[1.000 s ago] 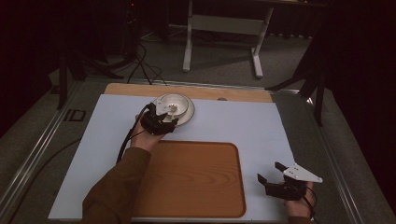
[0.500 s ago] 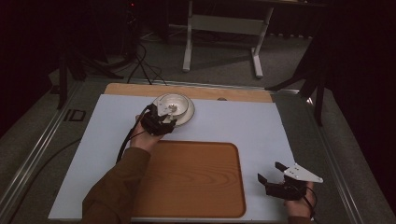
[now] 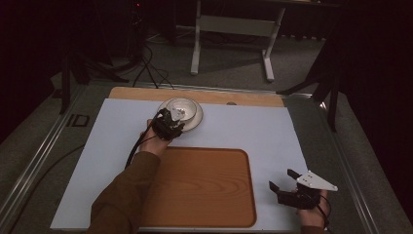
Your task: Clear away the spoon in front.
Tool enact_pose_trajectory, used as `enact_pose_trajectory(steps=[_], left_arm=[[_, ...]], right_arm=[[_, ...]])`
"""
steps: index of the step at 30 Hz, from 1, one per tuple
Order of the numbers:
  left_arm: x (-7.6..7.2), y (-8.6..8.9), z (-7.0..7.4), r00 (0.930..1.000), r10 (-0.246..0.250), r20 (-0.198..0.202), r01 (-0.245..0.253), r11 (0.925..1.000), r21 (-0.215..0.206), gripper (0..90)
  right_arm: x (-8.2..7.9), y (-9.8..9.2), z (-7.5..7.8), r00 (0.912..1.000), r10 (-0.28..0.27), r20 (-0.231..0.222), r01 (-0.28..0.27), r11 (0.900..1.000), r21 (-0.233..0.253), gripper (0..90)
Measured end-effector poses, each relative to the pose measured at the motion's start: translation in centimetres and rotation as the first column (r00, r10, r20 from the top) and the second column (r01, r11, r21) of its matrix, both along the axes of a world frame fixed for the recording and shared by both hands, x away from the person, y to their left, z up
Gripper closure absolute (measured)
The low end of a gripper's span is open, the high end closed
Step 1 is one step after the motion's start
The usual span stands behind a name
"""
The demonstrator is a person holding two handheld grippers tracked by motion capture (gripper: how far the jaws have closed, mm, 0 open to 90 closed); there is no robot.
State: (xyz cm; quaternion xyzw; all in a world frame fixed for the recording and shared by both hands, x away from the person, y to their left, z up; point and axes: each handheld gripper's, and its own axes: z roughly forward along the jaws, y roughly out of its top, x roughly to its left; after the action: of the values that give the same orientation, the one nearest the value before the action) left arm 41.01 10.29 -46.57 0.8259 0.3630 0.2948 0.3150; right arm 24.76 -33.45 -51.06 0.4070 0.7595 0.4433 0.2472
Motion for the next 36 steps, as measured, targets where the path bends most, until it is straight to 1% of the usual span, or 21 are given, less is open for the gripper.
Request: enact_pose_trajectory(steps=[1,2,5,11,15,20,21,22,27,30,31,32,36], left_arm=[[0.0,0.0,0.0,1.0,0.0,0.0,0.0,1.0,0.008,72.9],[0.0,0.0,0.0,1.0,0.0,-0.001,0.0,0.9999,0.014,74.3],[-0.1,0.0,0.0,1.0,0.006,-0.002,-0.006,0.9997,0.025,76.6],[-0.3,0.1,0.1,0.9998,0.017,0.006,-0.017,0.9974,0.069,82.2],[-0.4,0.2,0.3,0.9995,0.027,0.019,-0.028,0.9967,0.076,87.5],[-0.6,0.3,0.5,0.9989,0.035,0.029,-0.037,0.996,0.081,88.3],[-0.6,0.3,0.6,0.9989,0.035,0.031,-0.037,0.9955,0.087,88.4],[-0.6,0.3,0.6,0.9987,0.036,0.035,-0.039,0.9959,0.082,88.4],[-0.9,0.4,1.0,0.9982,0.035,0.049,-0.039,0.9956,0.085,88.6],[-1.1,0.5,1.2,0.9978,0.038,0.053,-0.042,0.9962,0.076,88.5],[-1.3,0.6,1.4,0.9975,0.039,0.059,-0.043,0.9968,0.067,88.6],[-1.4,0.6,1.6,0.9973,0.035,0.064,-0.04,0.9967,0.071,88.6],[-1.8,0.7,2.1,0.9962,0.037,0.079,-0.041,0.9978,0.052,88.6]], right_arm=[[0.0,0.0,0.0,1.0,0.0,0.001,0.0,1.0,0.001,13.9],[0.0,-0.1,0.0,1.0,0.0,0.001,0.0,1.0,0.001,13.9],[0.0,-0.1,0.0,1.0,0.001,0.001,-0.001,1.0,0.001,13.9],[0.0,-0.1,0.0,1.0,0.001,0.002,-0.001,1.0,0.001,13.9],[0.0,-0.1,0.0,1.0,0.001,0.002,-0.001,1.0,0.001,13.9],[0.0,-0.1,0.0,1.0,0.001,0.004,-0.001,1.0,0.0,13.9],[0.0,-0.1,0.0,1.0,0.0,0.005,0.0,1.0,0.001,13.9],[0.0,-0.1,0.0,1.0,-0.001,0.004,0.001,1.0,0.002,13.9],[0.0,-0.1,0.0,1.0,-0.002,0.005,0.002,1.0,0.003,13.9],[0.0,-0.1,0.0,1.0,-0.003,0.005,0.003,1.0,0.003,13.9],[0.0,-0.1,0.0,1.0,-0.003,0.005,0.003,1.0,0.002,13.9],[0.0,-0.1,0.0,1.0,-0.003,0.006,0.003,1.0,0.003,13.9],[0.0,-0.1,0.0,1.0,-0.002,0.005,0.002,1.0,0.002,13.9]])
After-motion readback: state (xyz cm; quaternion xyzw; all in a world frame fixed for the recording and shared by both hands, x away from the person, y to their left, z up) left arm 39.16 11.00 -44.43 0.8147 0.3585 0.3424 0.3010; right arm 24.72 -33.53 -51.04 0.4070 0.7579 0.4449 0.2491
